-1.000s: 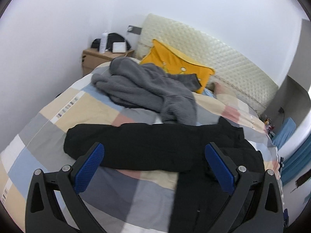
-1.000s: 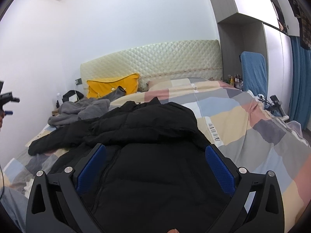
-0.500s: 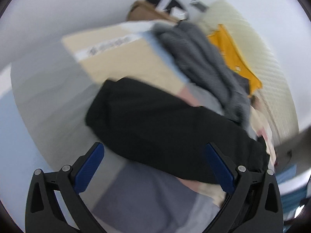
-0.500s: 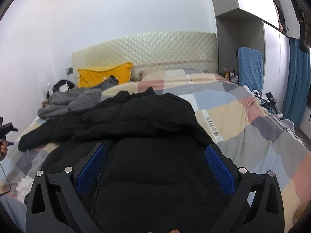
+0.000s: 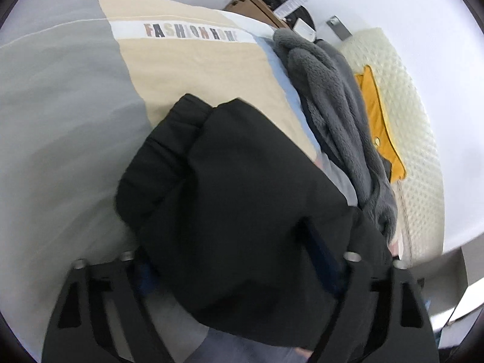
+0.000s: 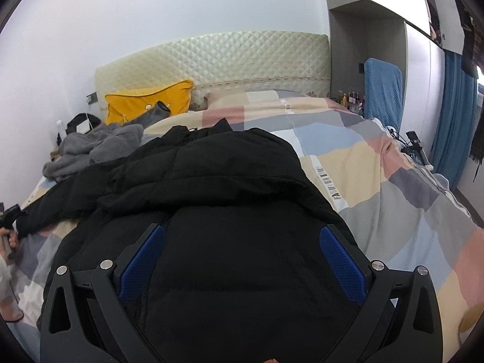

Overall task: Fold large clothes
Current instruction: 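Grasp the sleeve cuff with the left gripper and lift it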

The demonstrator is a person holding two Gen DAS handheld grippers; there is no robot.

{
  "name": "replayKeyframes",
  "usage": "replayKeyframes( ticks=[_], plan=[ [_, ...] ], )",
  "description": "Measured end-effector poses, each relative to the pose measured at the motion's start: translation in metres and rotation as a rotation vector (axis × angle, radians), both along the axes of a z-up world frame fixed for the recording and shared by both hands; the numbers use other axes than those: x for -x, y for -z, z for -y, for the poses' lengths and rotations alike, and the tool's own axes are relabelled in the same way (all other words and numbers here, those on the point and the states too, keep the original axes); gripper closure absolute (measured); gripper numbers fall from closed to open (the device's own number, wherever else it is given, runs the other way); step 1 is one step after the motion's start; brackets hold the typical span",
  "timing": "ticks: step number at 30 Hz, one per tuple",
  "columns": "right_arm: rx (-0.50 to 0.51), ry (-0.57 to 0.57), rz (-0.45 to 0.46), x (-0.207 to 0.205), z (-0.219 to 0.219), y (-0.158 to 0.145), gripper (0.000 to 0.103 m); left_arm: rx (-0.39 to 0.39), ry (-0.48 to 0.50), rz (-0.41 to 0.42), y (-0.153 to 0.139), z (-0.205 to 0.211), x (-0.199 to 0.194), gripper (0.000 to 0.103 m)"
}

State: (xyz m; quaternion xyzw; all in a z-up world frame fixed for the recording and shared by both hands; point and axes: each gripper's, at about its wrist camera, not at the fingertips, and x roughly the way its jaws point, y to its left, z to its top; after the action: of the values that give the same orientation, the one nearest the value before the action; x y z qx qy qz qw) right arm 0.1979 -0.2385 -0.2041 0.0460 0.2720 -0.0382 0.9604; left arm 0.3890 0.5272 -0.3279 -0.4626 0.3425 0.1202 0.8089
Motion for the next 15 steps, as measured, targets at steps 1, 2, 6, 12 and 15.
replayKeyframes(
  ticks=[1,2,6,12,15],
  plan=[
    [0.003,-0.002,-0.001,-0.001,-0.001,0.0,0.0,-0.001,-0.005,0.005,-0.001,0.001,-0.002,0.042],
    [0.007,-0.007,-0.003,-0.001,-0.002,0.0,0.0,-0.001,-0.003,0.013,-0.003,0.001,-0.004,0.058],
    [0.006,-0.018,-0.002,0.003,-0.002,0.0,0.0,-0.074,-0.007,0.065,-0.041,0.001,-0.008,0.082],
    [-0.006,-0.063,0.013,0.007,-0.005,-0.002,0.0,-0.234,0.008,0.061,-0.119,0.02,-0.024,0.086],
    [-0.013,-0.084,0.015,0.008,-0.004,-0.002,0.0,-0.319,0.015,0.064,-0.153,0.035,-0.028,0.086]
  ],
)
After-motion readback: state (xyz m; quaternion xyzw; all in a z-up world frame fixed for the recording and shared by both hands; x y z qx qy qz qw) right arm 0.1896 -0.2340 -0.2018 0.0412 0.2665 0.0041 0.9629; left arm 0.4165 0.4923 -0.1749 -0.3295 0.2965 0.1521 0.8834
